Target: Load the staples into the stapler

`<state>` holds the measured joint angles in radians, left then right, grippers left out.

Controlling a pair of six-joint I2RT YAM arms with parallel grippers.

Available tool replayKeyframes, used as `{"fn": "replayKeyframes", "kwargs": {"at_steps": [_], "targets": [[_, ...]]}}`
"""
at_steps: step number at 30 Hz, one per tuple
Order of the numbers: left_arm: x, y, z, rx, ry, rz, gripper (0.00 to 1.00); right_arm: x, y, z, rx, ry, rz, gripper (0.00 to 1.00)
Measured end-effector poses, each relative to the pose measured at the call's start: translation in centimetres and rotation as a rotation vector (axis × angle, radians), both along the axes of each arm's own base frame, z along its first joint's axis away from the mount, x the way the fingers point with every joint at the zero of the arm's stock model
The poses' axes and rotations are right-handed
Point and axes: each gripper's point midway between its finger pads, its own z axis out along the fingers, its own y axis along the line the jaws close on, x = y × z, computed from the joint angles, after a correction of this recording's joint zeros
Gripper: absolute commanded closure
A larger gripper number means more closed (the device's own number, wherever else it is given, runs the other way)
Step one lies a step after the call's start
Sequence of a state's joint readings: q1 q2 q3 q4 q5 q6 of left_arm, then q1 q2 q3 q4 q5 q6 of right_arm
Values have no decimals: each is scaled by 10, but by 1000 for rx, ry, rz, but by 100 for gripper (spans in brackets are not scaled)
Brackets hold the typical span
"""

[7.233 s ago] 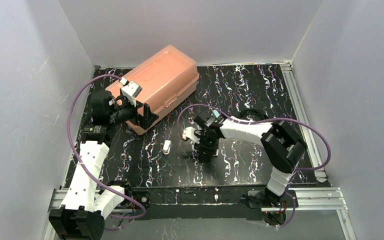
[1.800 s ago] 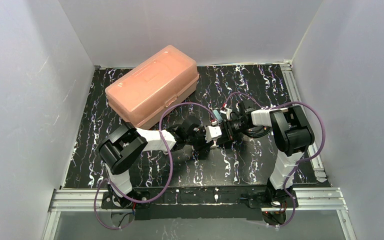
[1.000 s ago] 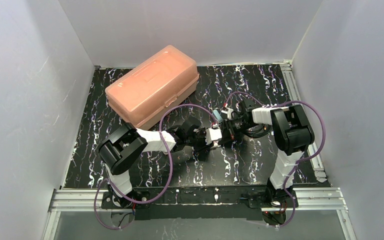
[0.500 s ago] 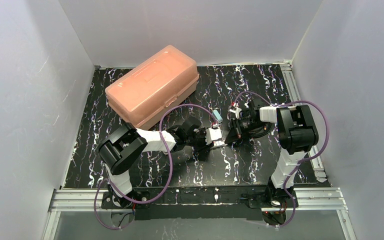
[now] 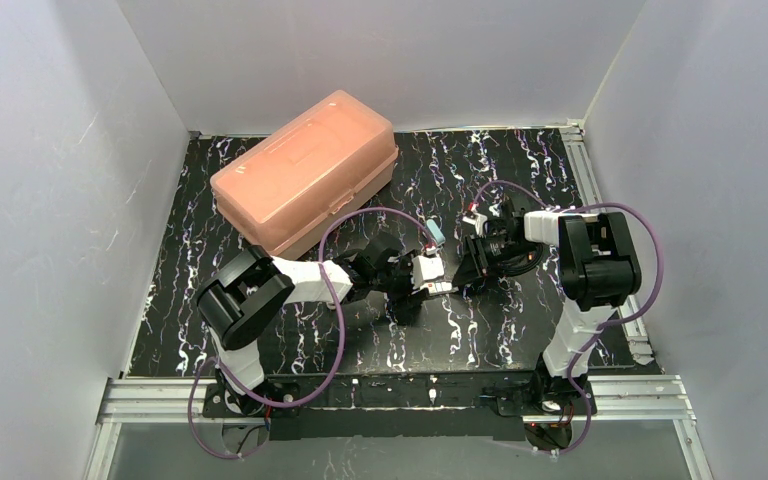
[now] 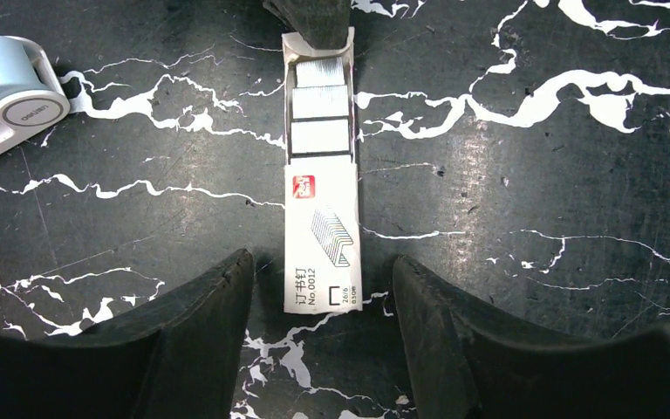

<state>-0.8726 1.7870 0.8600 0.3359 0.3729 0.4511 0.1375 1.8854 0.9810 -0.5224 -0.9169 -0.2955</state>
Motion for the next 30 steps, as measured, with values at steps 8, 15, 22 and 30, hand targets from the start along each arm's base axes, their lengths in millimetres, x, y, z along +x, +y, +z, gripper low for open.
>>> {"fn": "replayKeyframes", "kwargs": {"at_steps": [8, 15, 22, 30], "targets": [[0, 5, 1, 20, 4, 19, 28, 24, -10, 10, -94, -136, -8, 35], [-2, 26, 6, 49, 42, 67, 13, 80, -18, 25, -175, -320, -79, 20], [25, 54, 34, -40, 137, 209, 8, 130, -6, 48, -222, -507, -117, 18], [29, 69, 50, -74, 223, 265, 8, 154, 46, 47, -269, -633, -34, 25]]}}
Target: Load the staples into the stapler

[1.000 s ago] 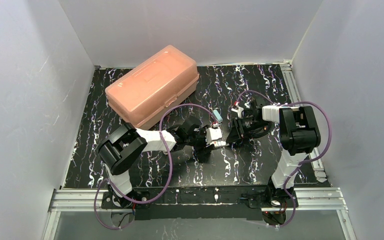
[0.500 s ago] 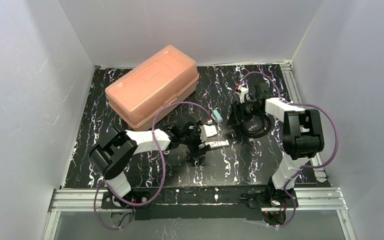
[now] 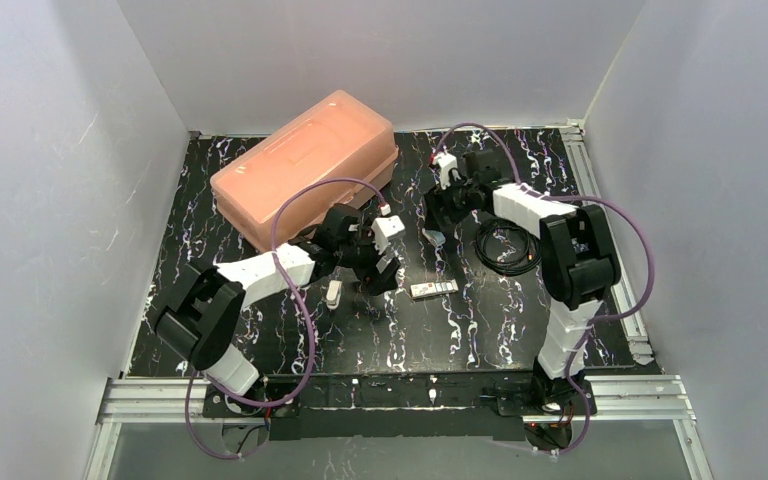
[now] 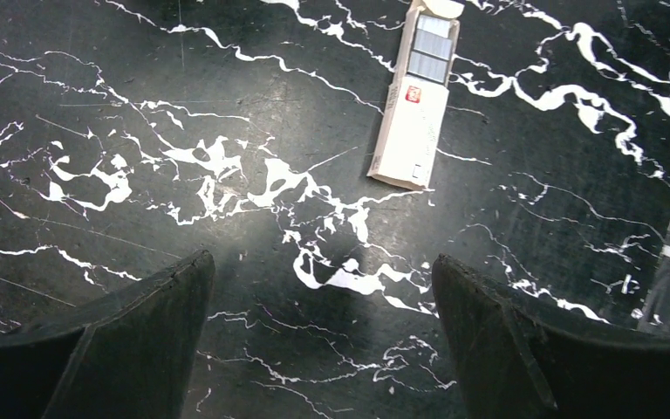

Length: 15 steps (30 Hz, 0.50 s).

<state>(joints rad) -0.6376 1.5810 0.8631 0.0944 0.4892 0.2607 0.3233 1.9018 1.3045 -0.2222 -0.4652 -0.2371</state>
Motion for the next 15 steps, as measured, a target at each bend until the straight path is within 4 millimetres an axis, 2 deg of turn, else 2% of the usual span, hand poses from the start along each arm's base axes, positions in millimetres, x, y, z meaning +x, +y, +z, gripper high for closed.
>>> {"fn": "replayKeyframes", "kwargs": {"at_steps": [4, 6, 15], "targets": [[-4, 1, 10, -20, 11, -3, 7, -2, 9, -21, -55, 14, 10, 31], [-5, 1, 13, -28, 10, -3, 8, -4, 9, -27, -77, 19, 11, 38], [-5, 2, 16, -35, 8, -5, 9, -4, 8, -31, -105, 9, 17, 71]]}}
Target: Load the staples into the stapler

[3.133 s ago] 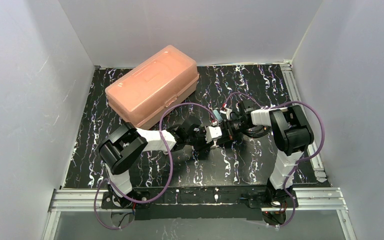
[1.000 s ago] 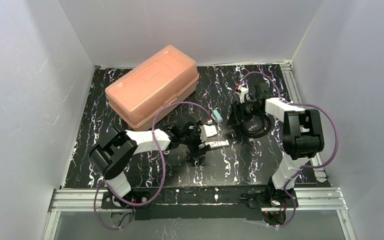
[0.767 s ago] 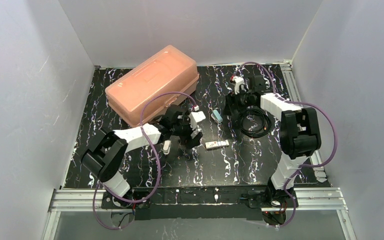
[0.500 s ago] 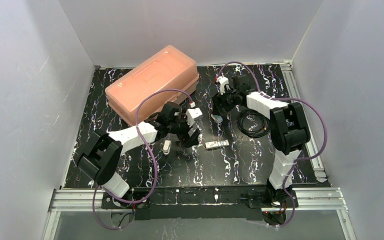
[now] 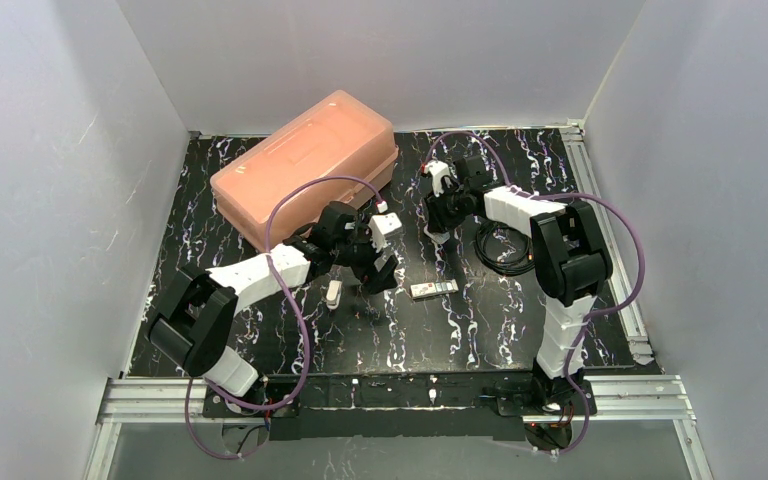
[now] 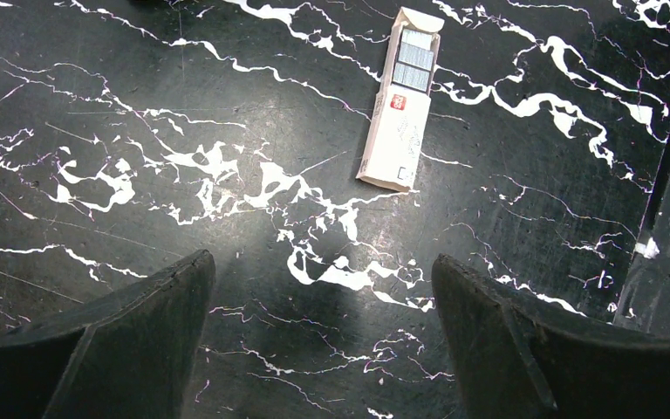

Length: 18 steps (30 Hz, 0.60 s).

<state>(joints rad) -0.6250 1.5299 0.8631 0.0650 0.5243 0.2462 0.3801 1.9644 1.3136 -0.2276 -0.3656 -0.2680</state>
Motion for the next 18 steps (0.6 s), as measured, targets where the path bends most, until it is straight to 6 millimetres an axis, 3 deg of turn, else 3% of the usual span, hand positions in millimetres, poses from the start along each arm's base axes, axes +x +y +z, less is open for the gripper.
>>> {"fn": "replayKeyframes", "kwargs": {"at_steps": [5, 7, 12, 14, 18], "targets": [[0, 1, 1, 9, 13, 1, 10, -1, 0, 6, -1, -15, 16, 97], [4, -2, 6, 5, 13, -3, 11, -3, 0, 17, 6, -32, 33, 99], [19, -10, 27, -29, -3, -17, 13, -18, 8, 75, 88, -126, 130, 99], [23, -11, 36, -53, -5, -31, 14, -32, 13, 105, 143, -167, 190, 99], [28, -18, 57, -120, -14, -80, 15, -63, 23, 145, 248, -192, 311, 99]]}}
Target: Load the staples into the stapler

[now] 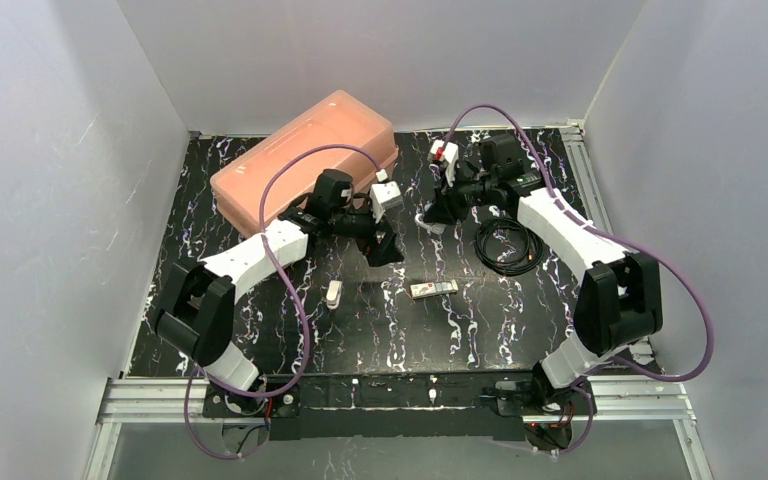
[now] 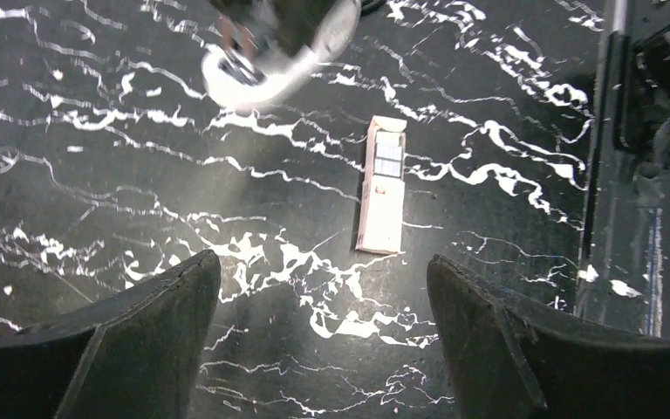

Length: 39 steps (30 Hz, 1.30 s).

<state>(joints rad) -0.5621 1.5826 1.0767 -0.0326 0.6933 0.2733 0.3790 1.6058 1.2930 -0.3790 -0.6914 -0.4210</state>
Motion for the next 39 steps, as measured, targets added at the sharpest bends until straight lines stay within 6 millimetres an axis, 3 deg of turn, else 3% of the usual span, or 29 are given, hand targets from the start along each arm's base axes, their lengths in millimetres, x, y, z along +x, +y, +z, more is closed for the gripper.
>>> {"fn": "replayKeyframes", "kwargs": {"at_steps": [7, 11, 19, 28, 32, 35, 37, 39], "targets": [[-10, -13, 30, -98, -11, -139, 25, -50, 8, 6, 92, 129, 171, 99], [-17, -22, 34, -144, 31, -210, 31, -66, 9, 2, 114, 190, 211, 99], [-25, -27, 23, -169, 108, -258, 27, -77, 14, 5, 141, 211, 253, 99], [-34, -41, 18, -186, 139, -294, 37, -81, 19, 5, 145, 215, 272, 99], [-38, -47, 10, -183, 176, -302, 50, -82, 19, 6, 145, 215, 273, 99], [-39, -49, 9, -188, 189, -304, 66, -81, 19, 6, 145, 214, 273, 99], [-39, -50, 9, -191, 197, -301, 79, -81, 19, 6, 146, 213, 272, 99], [-39, -51, 9, -194, 202, -301, 100, -82, 19, 6, 147, 212, 275, 99]]}}
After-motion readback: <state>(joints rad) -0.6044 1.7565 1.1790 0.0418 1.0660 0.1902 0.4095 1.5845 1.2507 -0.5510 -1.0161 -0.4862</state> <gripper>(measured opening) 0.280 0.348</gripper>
